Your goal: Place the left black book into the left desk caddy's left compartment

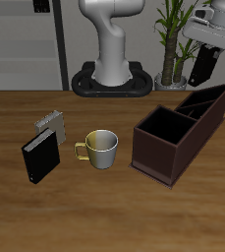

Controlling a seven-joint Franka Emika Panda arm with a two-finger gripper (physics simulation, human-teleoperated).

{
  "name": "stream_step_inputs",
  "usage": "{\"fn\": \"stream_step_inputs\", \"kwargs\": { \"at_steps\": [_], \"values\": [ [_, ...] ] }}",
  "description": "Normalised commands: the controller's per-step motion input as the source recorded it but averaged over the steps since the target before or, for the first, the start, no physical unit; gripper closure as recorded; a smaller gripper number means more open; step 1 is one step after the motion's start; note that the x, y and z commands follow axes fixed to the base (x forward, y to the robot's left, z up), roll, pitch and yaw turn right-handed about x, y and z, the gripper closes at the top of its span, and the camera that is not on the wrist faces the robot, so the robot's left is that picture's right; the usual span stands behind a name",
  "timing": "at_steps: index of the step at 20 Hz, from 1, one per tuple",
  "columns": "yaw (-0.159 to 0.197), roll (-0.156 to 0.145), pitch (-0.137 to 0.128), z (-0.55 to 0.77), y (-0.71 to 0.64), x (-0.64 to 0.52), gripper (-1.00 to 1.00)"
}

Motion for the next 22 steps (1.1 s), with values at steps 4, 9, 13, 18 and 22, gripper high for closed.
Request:
{"fn": "stream_step_inputs", "kwargs": {
  "at_steps": [4,9,13,18,22],
  "values": [
    [0.011,0.029,0.003,-0.07,0.07,-0.03,1.0],
    [0.026,0.026,0.006,-0.08,0.09,0.02,1.0],
    [-0.01,0.002,0.0,-0.02,0.01,0.04,1.0],
    [0.003,0.039,0.027,-0.14,0.15,0.06,1.0],
    [0.003,0.035,0.001,-0.13,0.12,0.05,1.0]
  ]
}}
